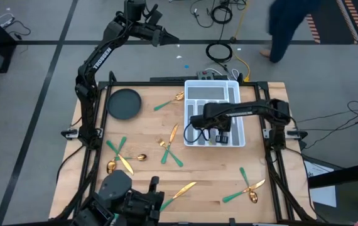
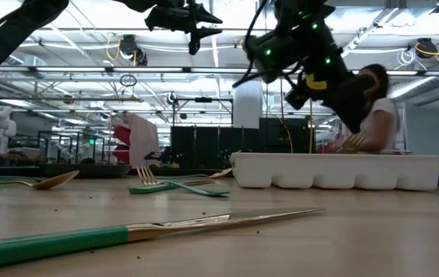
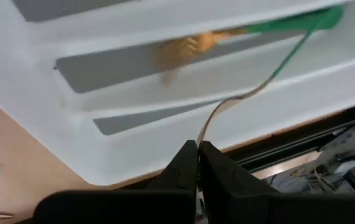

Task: Sort silverware
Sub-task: Put the top green fork into the silverware tray

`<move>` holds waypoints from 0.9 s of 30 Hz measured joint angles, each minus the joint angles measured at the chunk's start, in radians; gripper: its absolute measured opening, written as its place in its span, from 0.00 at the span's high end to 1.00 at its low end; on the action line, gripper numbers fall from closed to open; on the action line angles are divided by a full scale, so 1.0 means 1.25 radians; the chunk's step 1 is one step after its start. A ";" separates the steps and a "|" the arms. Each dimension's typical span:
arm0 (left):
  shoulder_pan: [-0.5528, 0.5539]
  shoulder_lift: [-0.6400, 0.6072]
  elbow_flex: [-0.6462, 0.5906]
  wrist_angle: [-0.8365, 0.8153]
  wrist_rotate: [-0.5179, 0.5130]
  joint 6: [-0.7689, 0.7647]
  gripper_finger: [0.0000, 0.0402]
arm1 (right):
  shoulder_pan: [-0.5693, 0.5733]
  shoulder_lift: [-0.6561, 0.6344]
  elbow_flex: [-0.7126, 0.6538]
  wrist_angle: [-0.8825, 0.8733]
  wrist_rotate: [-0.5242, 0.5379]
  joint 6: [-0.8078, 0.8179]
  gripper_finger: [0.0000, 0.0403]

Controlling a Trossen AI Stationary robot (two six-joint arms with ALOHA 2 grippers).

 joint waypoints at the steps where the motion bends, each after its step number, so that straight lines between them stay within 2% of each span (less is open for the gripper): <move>1: 0.000 0.000 0.000 0.000 0.000 0.000 0.69 | 0.000 0.013 0.004 0.001 -0.006 -0.002 1.00; 7: 0.003 0.000 0.000 0.000 0.001 0.000 0.69 | 0.000 0.059 0.007 0.002 -0.023 -0.015 1.00; 17: 0.004 0.000 0.000 0.000 0.002 0.001 0.69 | 0.000 0.060 0.007 0.004 -0.055 -0.042 0.99; 21: 0.005 0.000 0.000 0.000 0.005 0.001 0.69 | 0.000 0.060 0.007 0.005 -0.063 -0.047 0.92; 27: 0.017 0.000 0.000 0.001 0.006 0.000 0.69 | 0.000 0.059 0.007 0.005 -0.068 -0.052 0.77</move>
